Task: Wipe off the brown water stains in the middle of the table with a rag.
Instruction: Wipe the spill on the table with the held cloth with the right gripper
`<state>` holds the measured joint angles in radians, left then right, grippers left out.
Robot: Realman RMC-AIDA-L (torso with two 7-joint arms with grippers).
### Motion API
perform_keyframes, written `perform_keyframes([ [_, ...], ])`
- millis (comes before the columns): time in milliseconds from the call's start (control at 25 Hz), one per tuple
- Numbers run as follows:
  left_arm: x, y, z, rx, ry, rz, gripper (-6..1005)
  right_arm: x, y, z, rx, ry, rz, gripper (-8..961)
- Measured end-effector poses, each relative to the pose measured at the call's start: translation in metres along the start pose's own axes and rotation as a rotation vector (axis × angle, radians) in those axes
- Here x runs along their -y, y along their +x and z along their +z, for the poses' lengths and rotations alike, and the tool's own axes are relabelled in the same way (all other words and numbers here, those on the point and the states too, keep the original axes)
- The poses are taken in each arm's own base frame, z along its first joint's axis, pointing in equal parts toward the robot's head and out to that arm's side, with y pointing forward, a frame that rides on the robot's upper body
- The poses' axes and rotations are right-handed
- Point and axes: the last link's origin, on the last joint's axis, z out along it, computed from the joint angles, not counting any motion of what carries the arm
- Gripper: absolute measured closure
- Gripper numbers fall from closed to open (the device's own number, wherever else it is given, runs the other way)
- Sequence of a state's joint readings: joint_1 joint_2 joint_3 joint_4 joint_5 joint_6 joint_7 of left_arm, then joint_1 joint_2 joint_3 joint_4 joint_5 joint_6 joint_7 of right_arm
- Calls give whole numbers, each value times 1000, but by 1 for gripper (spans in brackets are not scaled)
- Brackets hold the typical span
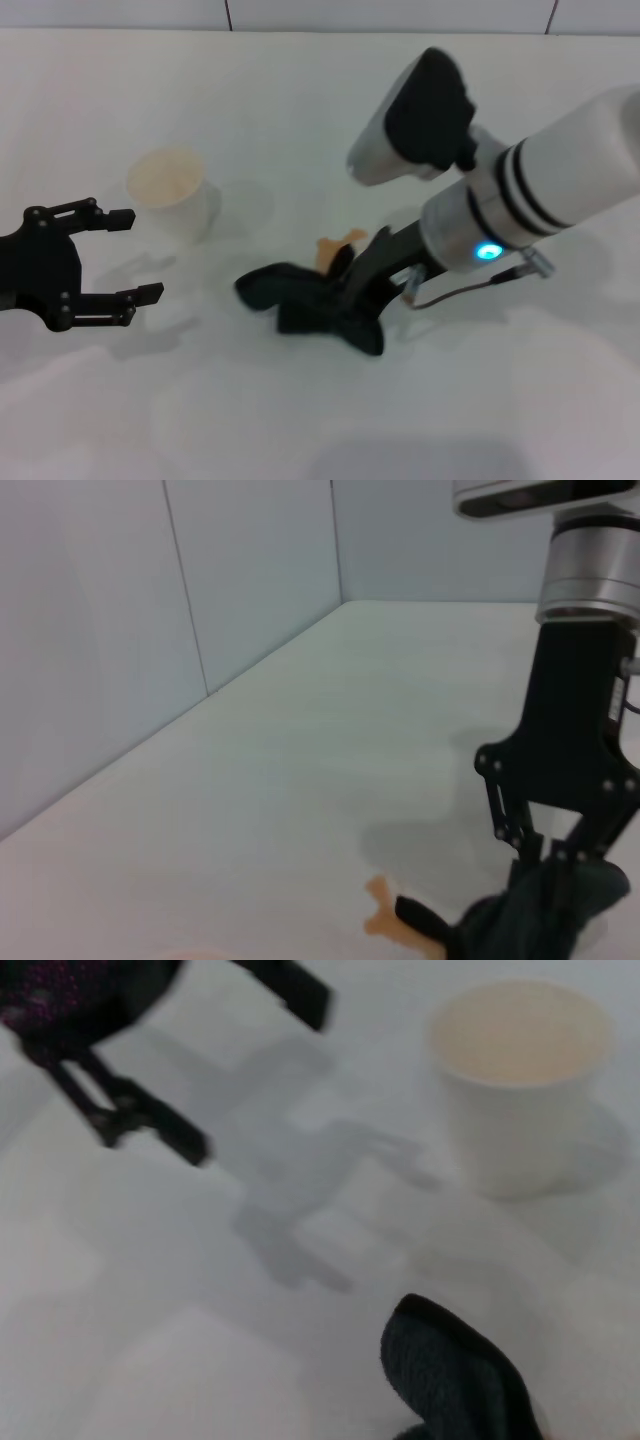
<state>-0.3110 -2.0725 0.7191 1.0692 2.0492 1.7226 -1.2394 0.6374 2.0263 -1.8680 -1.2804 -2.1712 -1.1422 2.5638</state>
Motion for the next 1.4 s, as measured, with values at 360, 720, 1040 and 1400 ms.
perform_keyframes([
  [360, -1, -2, 3, -8, -9, 3, 127, -2, -5, 10, 27, 0, -3, 835],
  [720, -2, -2, 4, -8, -13, 9, 126, 24, -8, 12, 36, 75, 26, 835],
  [1040, -3, -4, 3, -7, -10, 5, 126, 52, -7, 4, 32, 169, 49, 835],
  [1400, -5, -5, 3, -7, -11, -1, 127, 81, 1, -10, 67, 259, 120, 836],
])
